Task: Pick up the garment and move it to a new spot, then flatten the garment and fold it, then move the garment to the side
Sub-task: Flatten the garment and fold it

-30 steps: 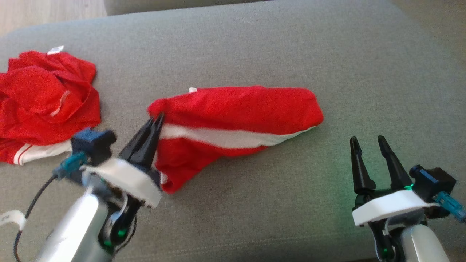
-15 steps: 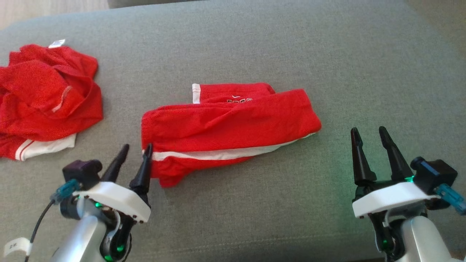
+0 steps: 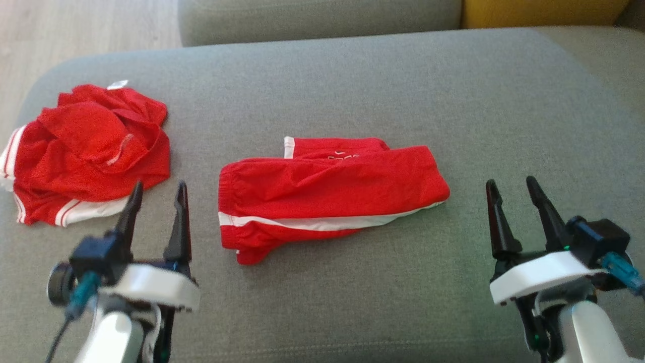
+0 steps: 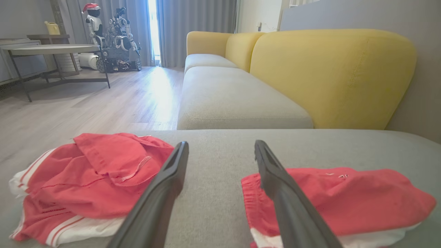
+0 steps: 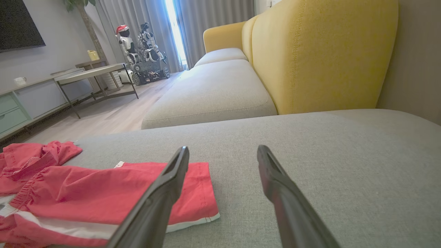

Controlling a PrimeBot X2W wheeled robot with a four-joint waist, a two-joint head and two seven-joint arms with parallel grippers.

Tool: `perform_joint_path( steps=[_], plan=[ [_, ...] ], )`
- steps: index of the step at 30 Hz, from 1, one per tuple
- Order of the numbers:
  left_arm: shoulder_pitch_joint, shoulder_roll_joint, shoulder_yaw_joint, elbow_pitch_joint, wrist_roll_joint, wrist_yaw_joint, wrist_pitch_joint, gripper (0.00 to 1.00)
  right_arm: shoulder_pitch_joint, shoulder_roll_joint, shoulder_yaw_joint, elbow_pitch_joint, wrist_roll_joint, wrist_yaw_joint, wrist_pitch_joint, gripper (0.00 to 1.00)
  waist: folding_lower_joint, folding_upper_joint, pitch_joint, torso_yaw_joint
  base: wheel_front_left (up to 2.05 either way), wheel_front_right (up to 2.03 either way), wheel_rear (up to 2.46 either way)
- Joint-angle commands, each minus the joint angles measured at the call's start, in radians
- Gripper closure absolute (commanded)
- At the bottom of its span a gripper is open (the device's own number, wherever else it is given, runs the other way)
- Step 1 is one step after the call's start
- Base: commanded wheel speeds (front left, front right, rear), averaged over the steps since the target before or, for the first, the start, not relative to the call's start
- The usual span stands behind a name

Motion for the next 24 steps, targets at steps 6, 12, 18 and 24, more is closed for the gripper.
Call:
perform_joint_path(
  steps=[6,12,18,24],
  plan=[
    [0.079,0.026,0.058,-0.051,0.045,0.013,-0.012,0.0,0.03,-0.004,0.033,-0.056,-0.027,-0.001,0.032,0.0,0.0,0.0,-0.051,0.012,0.0,0.0,0.0],
    [0.112,0.022,0.053,-0.031,0.031,-0.008,-0.012,0.0,0.054,-0.004,0.034,-0.072,-0.031,-0.001,0.052,0.0,0.0,0.0,-0.069,0.017,0.0,0.0,0.0],
    [0.11,0.013,0.055,-0.025,0.022,-0.018,-0.012,0.0,0.062,-0.004,0.033,-0.088,-0.033,-0.001,0.062,0.0,0.0,0.0,-0.071,0.017,0.0,0.0,0.0],
    [0.101,0.007,0.056,-0.022,0.024,-0.027,-0.012,0.0,0.061,-0.004,0.03,-0.093,-0.03,-0.001,0.066,0.0,0.0,0.0,-0.061,0.018,0.0,0.0,0.0]
  ],
)
